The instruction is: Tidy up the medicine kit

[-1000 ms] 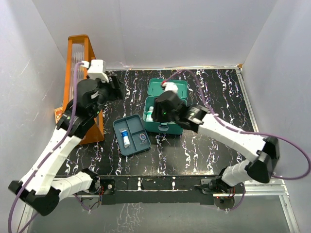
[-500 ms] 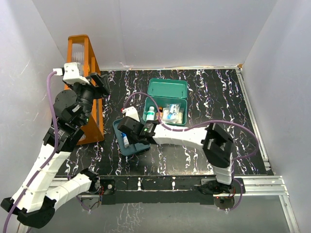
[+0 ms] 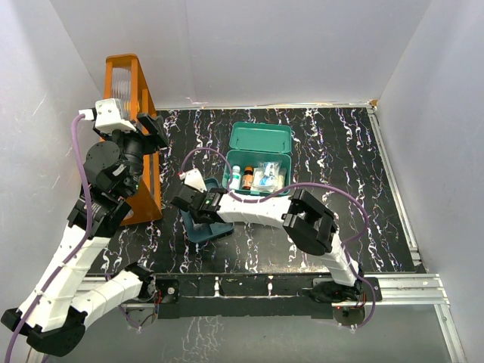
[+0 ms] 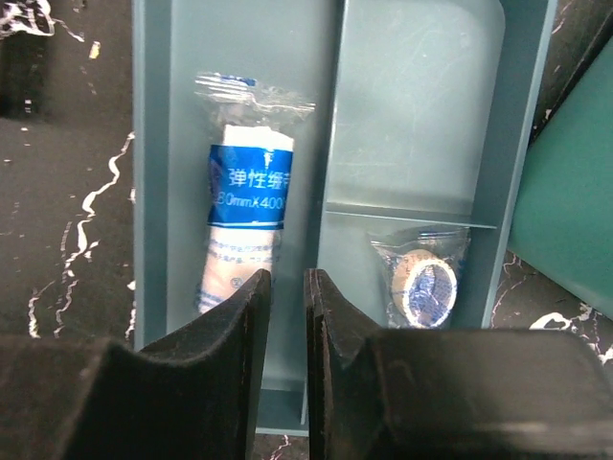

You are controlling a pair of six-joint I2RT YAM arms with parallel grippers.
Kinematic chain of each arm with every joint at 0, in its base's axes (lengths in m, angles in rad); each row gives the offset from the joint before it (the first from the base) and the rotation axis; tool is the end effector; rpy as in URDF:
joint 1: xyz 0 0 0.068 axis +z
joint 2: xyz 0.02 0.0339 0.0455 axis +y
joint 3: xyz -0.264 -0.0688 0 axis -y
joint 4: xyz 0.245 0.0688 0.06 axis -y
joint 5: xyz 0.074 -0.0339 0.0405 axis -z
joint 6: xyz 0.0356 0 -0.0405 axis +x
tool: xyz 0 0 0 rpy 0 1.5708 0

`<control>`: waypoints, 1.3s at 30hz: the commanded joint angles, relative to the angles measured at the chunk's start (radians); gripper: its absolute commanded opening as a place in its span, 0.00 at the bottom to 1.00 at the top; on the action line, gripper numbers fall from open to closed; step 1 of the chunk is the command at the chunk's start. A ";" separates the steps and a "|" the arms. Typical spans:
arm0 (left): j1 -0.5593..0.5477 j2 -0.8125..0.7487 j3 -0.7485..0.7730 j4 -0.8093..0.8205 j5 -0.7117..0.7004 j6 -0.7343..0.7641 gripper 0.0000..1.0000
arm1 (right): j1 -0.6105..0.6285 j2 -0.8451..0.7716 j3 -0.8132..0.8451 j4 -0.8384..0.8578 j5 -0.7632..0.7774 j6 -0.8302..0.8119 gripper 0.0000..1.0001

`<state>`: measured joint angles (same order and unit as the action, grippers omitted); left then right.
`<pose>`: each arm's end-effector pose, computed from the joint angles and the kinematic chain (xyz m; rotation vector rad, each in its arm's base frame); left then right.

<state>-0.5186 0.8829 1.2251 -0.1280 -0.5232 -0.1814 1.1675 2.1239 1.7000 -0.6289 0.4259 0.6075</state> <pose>0.1525 -0.0666 0.4785 -0.2106 1.3733 -0.2294 0.1938 0.4167 0.1996 -0.5505 2.4301 0.1715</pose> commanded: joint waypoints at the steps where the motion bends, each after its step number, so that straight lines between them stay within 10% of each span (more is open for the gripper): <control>1: 0.006 -0.006 0.002 0.022 -0.033 0.013 0.68 | -0.008 -0.004 0.023 -0.022 0.067 0.021 0.19; 12: 0.005 0.004 -0.007 0.028 -0.042 0.021 0.68 | -0.024 0.054 0.028 -0.037 0.025 0.025 0.24; 39: 0.005 0.009 0.054 0.047 -0.072 0.085 0.69 | -0.035 -0.047 0.229 -0.051 -0.221 -0.195 0.00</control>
<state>-0.5186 0.9092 1.2304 -0.1226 -0.5674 -0.1238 1.1347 2.1918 1.8282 -0.6876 0.2539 0.4644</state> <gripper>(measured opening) 0.691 0.013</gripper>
